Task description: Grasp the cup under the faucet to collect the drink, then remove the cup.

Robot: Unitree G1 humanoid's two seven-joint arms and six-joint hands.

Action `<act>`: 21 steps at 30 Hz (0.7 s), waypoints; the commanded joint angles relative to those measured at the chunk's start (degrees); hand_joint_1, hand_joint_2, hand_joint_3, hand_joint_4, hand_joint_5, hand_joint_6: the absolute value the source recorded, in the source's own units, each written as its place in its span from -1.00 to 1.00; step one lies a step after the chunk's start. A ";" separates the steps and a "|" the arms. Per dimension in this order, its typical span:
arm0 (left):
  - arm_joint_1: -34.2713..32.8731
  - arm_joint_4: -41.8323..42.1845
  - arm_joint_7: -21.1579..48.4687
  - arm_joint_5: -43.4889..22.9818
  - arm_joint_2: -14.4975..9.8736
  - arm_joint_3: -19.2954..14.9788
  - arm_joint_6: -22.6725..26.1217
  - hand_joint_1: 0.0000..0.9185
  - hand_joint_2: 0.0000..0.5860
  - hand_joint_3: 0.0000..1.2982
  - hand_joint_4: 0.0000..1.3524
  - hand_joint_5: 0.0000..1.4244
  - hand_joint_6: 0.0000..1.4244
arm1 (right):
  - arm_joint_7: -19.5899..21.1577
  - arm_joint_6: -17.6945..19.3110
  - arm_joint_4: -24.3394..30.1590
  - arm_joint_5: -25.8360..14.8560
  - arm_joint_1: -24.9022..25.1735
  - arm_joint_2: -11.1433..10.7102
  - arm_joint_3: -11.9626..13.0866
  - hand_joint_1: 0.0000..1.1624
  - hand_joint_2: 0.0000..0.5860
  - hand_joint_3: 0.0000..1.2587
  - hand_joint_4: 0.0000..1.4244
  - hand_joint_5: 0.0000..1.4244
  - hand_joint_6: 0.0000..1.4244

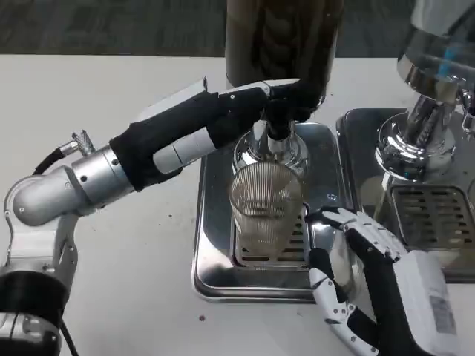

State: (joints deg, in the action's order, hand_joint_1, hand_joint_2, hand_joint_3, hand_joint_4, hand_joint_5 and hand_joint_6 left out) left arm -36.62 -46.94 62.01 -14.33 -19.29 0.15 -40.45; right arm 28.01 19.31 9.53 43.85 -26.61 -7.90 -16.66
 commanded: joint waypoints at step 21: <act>-0.68 -6.27 -7.73 11.87 -4.76 7.67 -12.84 -1.00 -0.87 -0.77 -0.86 -0.83 -0.96 | -8.52 1.51 -2.45 -16.54 2.08 -0.20 3.86 -0.40 0.37 -0.68 -0.81 -0.77 -0.72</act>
State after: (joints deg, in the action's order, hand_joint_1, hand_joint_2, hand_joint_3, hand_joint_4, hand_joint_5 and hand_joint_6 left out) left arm -38.55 -51.14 53.83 -6.86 -22.55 5.77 -54.08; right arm 21.12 19.83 8.19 29.57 -25.14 -7.90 -13.57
